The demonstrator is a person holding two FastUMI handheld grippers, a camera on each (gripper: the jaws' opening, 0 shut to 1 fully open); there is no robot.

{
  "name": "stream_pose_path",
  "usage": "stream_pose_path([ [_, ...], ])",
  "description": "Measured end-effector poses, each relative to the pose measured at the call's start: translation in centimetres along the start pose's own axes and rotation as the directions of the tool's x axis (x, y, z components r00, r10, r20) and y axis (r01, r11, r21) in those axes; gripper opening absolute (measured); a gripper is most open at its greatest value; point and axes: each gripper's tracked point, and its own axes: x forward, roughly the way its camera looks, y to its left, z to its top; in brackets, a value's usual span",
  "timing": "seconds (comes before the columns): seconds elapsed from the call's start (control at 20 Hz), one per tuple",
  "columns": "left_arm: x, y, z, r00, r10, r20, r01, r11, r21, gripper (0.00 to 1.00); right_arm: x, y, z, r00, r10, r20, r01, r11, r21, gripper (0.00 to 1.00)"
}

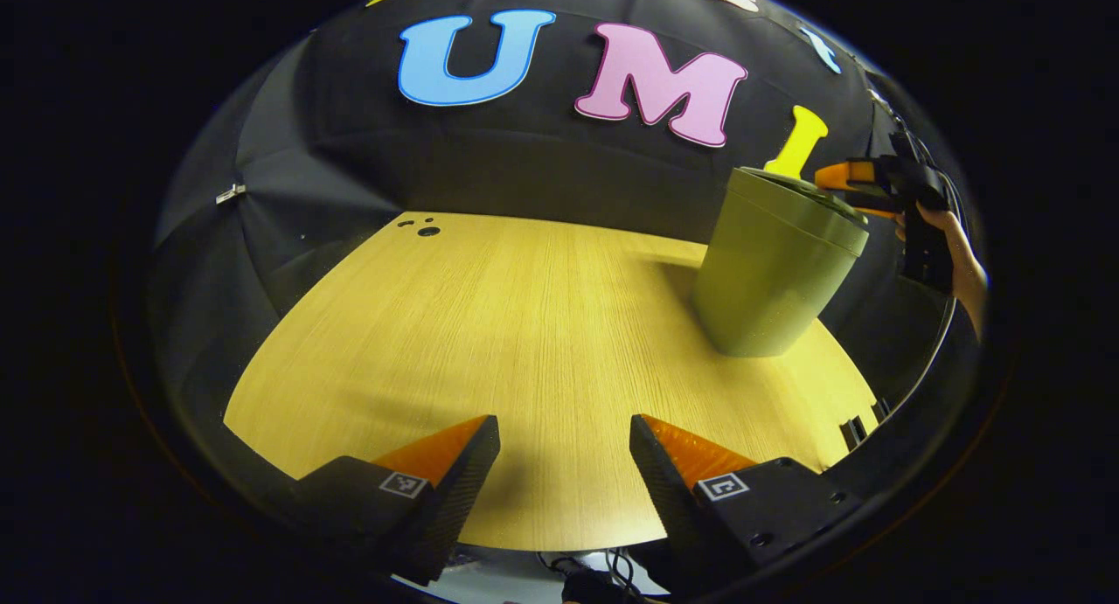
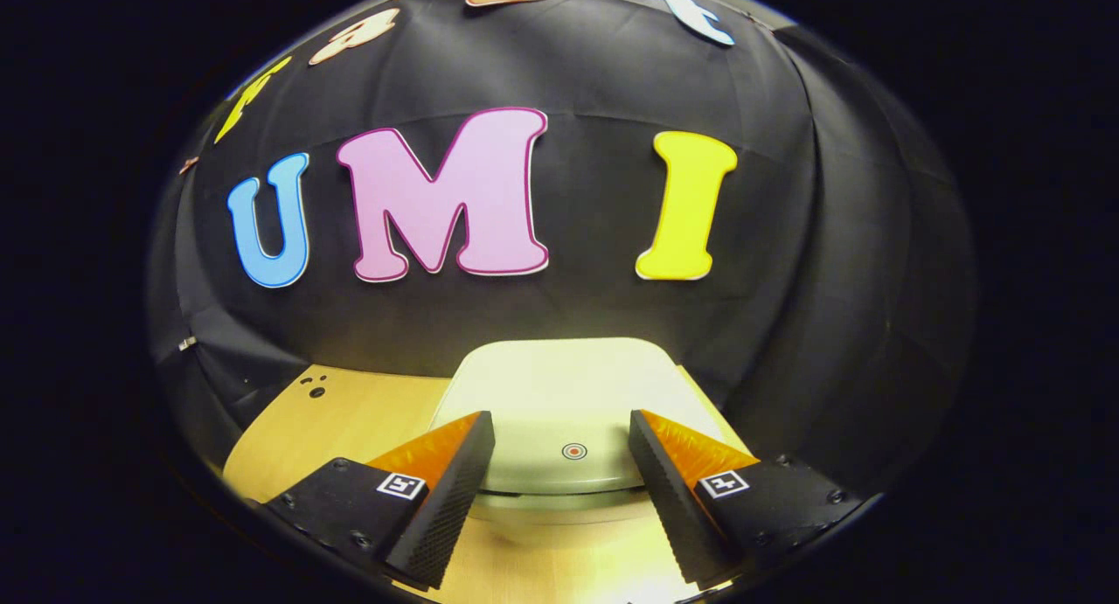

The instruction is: Press the lid of the desktop garbage bin to open it, pick up the crumpled paper on the desktop and throw it into the bin, then pick up the pop can on the desktop and drop it into the bin, and finally close the garbage bin lid.

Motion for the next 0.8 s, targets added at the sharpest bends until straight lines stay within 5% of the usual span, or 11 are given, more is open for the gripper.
stream_pose_path([
  [0.8, -0.7, 0.4, -0.5, 1.000, -0.001, -0.003, 0.001, 1.000, 0.005, 0.96, -0.1, 0.0, -0.9, 1.000, 0.004, 0.030, -0.003, 0.999, -0.035, 0.99],
])
